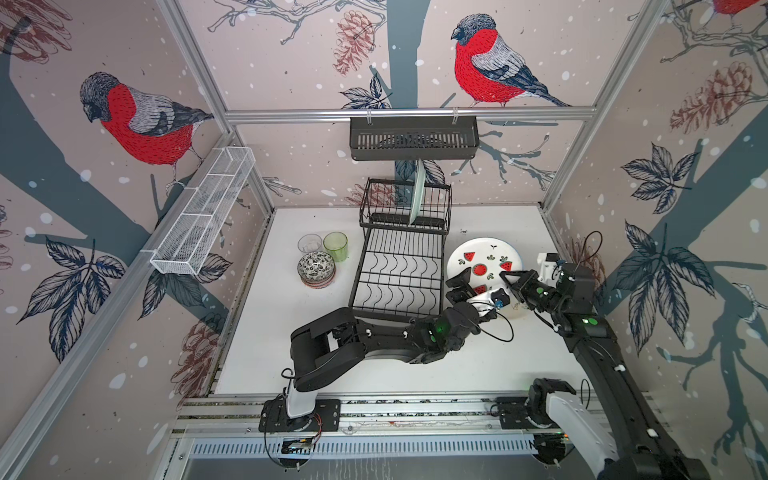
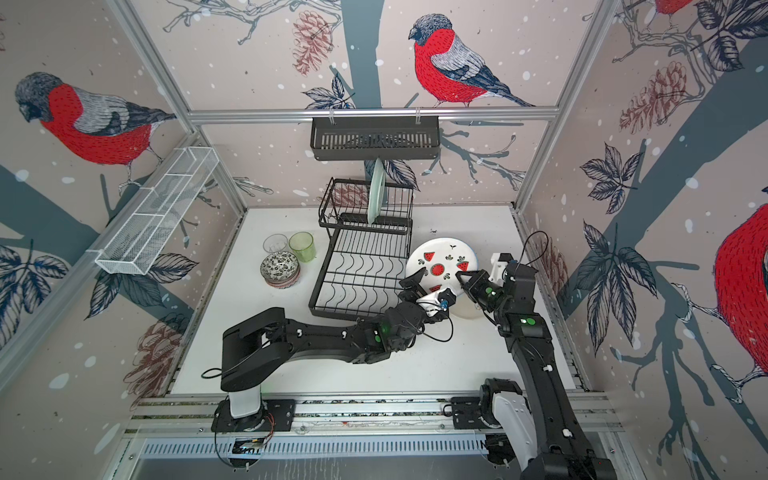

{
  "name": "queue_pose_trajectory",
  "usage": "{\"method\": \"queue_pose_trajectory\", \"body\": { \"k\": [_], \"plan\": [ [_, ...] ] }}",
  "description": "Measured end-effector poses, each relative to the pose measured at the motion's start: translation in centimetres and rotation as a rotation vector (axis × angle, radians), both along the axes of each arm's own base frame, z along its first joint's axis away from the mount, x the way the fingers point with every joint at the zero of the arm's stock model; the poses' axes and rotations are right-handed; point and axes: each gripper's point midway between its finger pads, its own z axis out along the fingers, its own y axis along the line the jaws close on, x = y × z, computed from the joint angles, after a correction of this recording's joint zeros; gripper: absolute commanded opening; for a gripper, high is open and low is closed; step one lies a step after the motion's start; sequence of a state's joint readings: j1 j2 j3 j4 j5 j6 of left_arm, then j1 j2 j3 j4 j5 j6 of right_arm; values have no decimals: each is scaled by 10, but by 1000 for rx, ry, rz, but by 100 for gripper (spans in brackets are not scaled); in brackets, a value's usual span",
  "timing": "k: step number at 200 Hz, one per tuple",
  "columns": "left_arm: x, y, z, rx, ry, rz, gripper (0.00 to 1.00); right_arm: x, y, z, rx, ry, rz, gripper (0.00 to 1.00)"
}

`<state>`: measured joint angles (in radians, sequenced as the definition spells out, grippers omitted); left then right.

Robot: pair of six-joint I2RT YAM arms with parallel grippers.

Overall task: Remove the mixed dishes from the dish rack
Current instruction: 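Close the right gripper on the watermelon plate rim held by the left gripper, then open the left gripper and carry the plate onto the white plate with the right gripper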

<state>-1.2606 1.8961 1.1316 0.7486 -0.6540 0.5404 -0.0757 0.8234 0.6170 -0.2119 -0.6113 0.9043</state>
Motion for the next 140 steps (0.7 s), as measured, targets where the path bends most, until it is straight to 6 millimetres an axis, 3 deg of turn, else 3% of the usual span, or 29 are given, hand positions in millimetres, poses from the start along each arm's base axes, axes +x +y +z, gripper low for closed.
{"method": "queue_pose_trajectory", "body": {
  "k": [108, 140],
  "plan": [
    [-6, 2, 0, -30, 40, -29, 98, 2, -38, -2, 12, 12, -134, 0],
    [-8, 3, -1, -32, 45, -42, 98, 3, -54, -14, -6, 34, -195, 0]
  ]
}}
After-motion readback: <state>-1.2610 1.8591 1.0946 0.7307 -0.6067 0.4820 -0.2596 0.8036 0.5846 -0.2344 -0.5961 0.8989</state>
